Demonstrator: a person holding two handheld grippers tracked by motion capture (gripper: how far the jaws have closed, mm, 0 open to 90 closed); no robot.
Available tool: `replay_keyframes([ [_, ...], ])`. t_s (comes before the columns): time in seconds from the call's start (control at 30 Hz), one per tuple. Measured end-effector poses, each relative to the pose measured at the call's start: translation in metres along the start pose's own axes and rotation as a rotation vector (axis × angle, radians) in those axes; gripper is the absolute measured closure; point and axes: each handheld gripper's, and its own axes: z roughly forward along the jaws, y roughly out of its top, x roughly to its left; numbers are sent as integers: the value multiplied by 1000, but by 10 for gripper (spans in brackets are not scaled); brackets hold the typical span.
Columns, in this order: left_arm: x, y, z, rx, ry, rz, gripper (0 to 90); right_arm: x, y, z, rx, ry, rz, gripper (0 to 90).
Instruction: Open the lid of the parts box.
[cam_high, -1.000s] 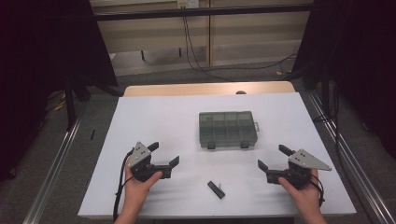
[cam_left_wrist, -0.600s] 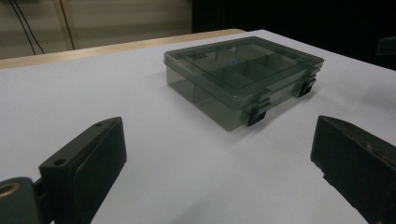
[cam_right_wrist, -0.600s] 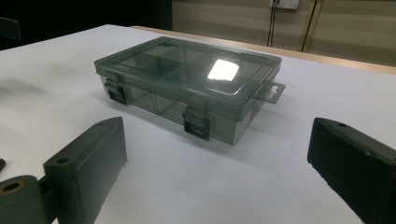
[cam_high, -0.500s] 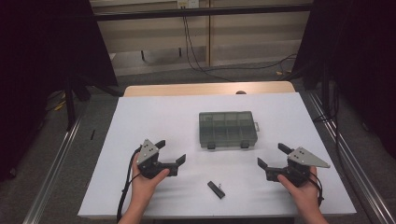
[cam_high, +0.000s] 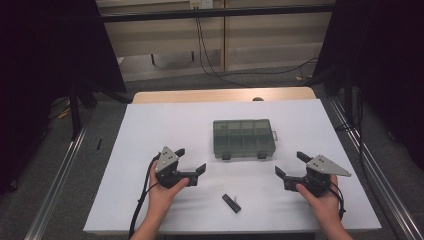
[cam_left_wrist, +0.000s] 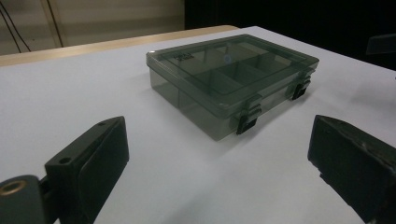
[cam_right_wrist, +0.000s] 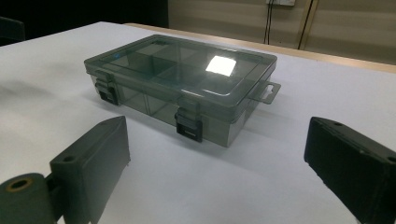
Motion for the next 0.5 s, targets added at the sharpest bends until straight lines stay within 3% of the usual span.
replay_keyframes([
  [0.5, -2, 3, 11, 19, -5, -4, 172, -4, 4, 8, 8, -13, 6, 128],
])
